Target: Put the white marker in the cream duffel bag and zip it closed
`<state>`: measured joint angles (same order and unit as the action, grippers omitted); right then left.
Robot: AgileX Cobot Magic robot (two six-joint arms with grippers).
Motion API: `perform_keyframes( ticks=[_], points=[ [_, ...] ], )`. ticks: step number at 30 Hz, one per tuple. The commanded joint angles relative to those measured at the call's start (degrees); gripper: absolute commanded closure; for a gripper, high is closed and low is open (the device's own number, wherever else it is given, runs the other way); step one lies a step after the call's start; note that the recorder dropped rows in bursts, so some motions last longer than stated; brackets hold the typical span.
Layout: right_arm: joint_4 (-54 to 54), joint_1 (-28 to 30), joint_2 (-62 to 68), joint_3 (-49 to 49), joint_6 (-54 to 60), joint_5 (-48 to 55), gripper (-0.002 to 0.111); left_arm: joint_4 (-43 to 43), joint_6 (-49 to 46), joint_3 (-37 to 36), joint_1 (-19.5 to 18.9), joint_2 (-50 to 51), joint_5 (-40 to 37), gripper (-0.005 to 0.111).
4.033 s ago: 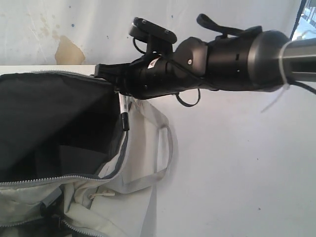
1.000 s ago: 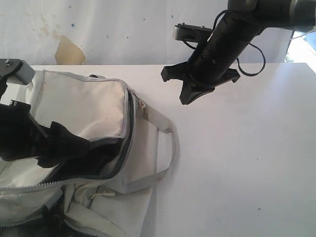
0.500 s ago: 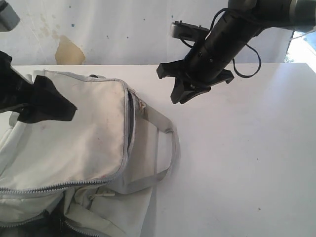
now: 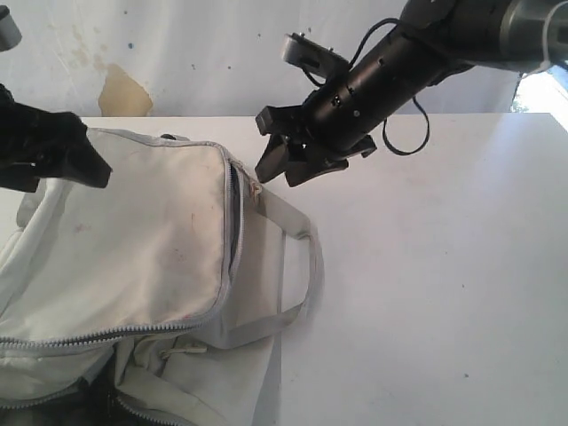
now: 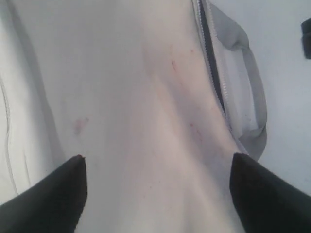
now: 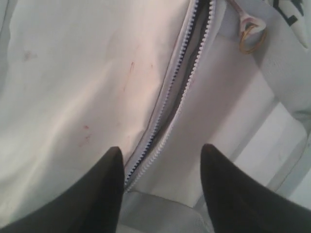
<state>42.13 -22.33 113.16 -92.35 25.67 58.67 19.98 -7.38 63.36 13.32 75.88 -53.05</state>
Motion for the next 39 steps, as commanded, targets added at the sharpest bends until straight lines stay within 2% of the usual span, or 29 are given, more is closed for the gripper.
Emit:
perform_keyframes(
  ticks=[1, 5, 10, 18, 23, 28, 36, 39],
  points=[
    [3.92, 0.12, 2.05, -0.27, 6.16, -0.97, 0.062, 2.24, -1.76, 5.40, -0.80, 3.70, -5.28, 0.002],
    [3.71, 0.12, 3.03, -0.27, 7.58, -6.17, 0.062, 2.24, -3.82, 10.42, -0.80, 8.64, -10.92, 0.002],
    [3.05, 0.12, 4.24, -0.27, 9.54, -9.33, 0.062, 2.24, -3.93, 16.03, -0.80, 13.01, -10.44, 0.002],
    [1.62, 0.12, 7.81, -0.27, 19.04, -14.65, 0.062, 1.44, -5.52, 24.48, -0.80, 20.16, -9.14, 0.002],
    [1.74, 0.12, 9.25, -0.39, 21.54, -15.50, 0.061, 1.23, -5.65, 29.65, -0.80, 25.23, -9.15, 0.002],
    [1.74, 0.12, 12.54, -4.48, 24.04, -10.39, 0.048, 1.23, -5.65, 33.82, -0.80, 28.72, -9.39, 0.002],
    [2.90, 0.12, 17.34, -11.75, 24.04, -8.96, 0.048, 1.35, -2.49, 38.73, -1.96, 32.54, -11.56, 0.002],
    [3.07, 0.12, 18.88, -12.92, 24.04, -11.71, 0.048, 1.35, -2.49, 39.40, -1.96, 32.69, -11.21, 0.002]
  ],
)
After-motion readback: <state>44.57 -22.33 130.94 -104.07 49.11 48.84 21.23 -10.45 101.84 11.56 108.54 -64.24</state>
